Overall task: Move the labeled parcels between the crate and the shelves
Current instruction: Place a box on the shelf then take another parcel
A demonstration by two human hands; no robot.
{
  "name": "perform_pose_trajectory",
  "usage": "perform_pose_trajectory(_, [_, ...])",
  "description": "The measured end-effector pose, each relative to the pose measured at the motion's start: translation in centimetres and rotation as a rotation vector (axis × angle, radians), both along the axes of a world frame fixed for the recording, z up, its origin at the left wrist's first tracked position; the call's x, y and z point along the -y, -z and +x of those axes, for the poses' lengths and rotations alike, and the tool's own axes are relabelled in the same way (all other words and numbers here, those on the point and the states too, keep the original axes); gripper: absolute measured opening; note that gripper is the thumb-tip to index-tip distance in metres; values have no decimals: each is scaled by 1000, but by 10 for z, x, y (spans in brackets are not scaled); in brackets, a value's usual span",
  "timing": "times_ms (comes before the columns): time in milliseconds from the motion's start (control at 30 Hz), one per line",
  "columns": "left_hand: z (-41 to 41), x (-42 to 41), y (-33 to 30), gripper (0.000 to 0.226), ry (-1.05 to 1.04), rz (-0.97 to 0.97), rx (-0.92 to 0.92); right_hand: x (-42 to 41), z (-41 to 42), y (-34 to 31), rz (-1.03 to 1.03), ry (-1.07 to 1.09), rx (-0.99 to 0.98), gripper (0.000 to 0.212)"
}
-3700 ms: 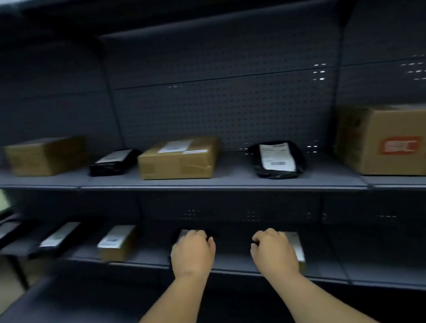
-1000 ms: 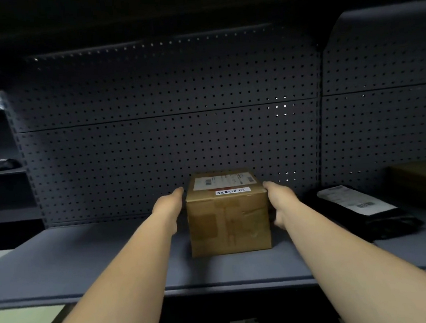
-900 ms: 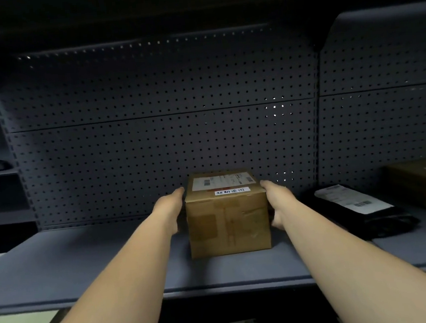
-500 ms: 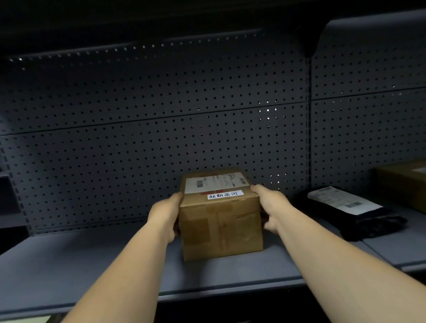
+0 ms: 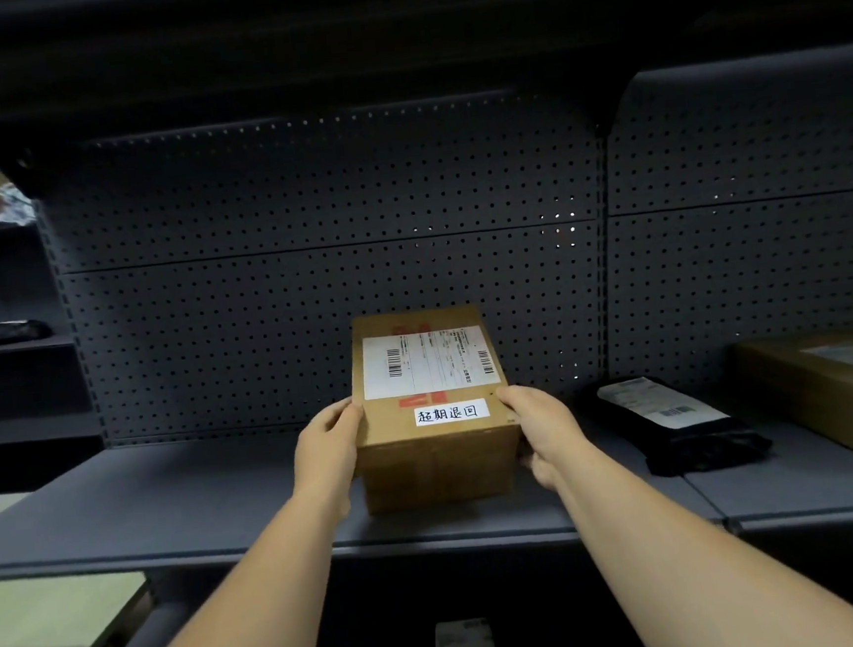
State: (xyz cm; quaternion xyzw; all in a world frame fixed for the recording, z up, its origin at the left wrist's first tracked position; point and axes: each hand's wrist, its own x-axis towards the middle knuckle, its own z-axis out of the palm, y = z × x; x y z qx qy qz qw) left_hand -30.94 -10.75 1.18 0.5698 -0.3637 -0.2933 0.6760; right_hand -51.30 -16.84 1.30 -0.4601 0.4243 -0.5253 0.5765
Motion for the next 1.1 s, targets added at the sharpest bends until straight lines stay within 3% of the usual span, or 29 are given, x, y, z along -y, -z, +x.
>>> perform_pose_trajectory(433, [-17, -34, 3, 15, -92, -27, 143, -33, -18, 7, -56, -3, 60, 17])
perform_pose_trajectory(533, [-16, -36, -5, 26, -185, -37, 306, -36, -19, 9, -43, 3, 57, 16])
perform_pose_trajectory(700, [-19, -25, -31, 36, -306, -63, 729, -41, -19, 11, -55, 19, 52, 14])
perform_pose_trajectory(867, [-27, -10, -47, 32, -347, -120, 835, -38, -19, 18, -113, 42, 35, 13])
perform_pose_trajectory(1100, [-40, 26, -90, 45, -320, -51, 1188, -39, -19, 26, -155, 88, 39, 17])
